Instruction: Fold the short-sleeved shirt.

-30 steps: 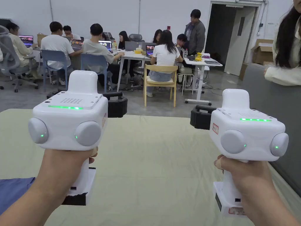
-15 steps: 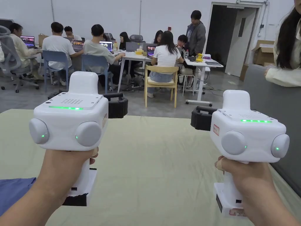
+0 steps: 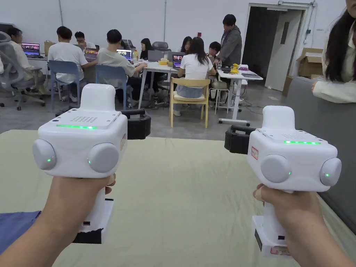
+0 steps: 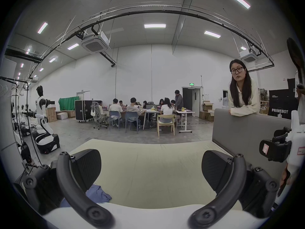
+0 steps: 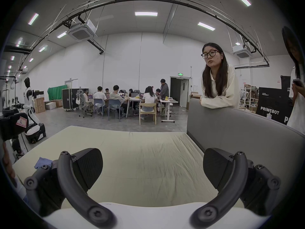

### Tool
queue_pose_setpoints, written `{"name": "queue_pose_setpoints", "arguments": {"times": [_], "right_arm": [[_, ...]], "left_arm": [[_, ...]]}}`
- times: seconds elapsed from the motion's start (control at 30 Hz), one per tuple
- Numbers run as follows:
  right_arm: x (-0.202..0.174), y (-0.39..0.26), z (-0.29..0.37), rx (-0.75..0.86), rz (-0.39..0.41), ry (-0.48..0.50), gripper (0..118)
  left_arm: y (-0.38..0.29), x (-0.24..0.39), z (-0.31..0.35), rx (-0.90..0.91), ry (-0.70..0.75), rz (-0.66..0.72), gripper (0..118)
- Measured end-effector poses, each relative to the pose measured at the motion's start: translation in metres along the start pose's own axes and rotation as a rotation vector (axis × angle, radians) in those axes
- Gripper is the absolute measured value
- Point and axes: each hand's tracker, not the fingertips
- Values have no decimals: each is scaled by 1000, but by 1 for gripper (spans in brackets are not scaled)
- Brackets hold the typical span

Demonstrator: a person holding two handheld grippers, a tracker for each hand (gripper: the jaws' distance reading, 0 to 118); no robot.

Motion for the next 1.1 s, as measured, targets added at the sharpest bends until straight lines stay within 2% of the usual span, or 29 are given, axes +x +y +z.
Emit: {"name": "queue_pose_setpoints", "arguments": {"times": [1.1], "right_arm": [[2, -3, -1, -2, -12, 1, 118]], "left_arm": [[-5, 1, -5, -16, -14, 15, 118]]}}
